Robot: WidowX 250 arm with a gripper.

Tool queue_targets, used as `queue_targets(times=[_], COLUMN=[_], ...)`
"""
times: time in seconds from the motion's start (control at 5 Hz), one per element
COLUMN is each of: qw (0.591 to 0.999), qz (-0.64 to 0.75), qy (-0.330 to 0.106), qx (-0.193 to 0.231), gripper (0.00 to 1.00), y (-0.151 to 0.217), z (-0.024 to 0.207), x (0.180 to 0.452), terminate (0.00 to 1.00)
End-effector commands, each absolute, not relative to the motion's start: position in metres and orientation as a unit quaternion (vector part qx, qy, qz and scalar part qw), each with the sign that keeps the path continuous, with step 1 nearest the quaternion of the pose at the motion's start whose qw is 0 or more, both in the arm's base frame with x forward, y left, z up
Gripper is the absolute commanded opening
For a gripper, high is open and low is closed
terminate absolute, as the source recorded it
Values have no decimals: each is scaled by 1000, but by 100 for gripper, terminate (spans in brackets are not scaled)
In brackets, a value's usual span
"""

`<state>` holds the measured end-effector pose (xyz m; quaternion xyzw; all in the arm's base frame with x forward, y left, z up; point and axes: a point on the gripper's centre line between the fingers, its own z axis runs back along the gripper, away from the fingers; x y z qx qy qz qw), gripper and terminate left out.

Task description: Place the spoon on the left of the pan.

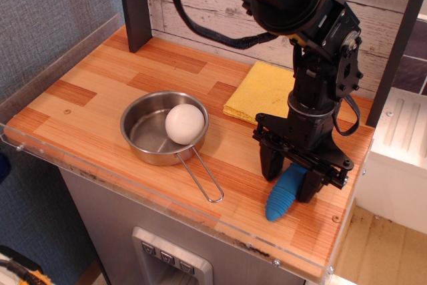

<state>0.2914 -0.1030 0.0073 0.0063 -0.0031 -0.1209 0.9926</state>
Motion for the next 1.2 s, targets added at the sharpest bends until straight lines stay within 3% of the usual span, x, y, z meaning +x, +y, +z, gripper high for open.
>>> queue_targets(times=[0.0, 0.4, 0.6, 0.8, 1.0], qw=[990, 978, 972, 978, 987], qz=[-139, -179, -183, -150, -100], qy=[-14, -49, -101, -138, -124], qx=[-19, -97, -108, -47, 15], gripper=[0, 0, 0, 0, 0], y=[-107, -123, -107, -62, -17], z=[21, 52, 90, 130, 134], x=[287, 287, 296, 314, 333], terminate=[0, 0, 0, 0, 0])
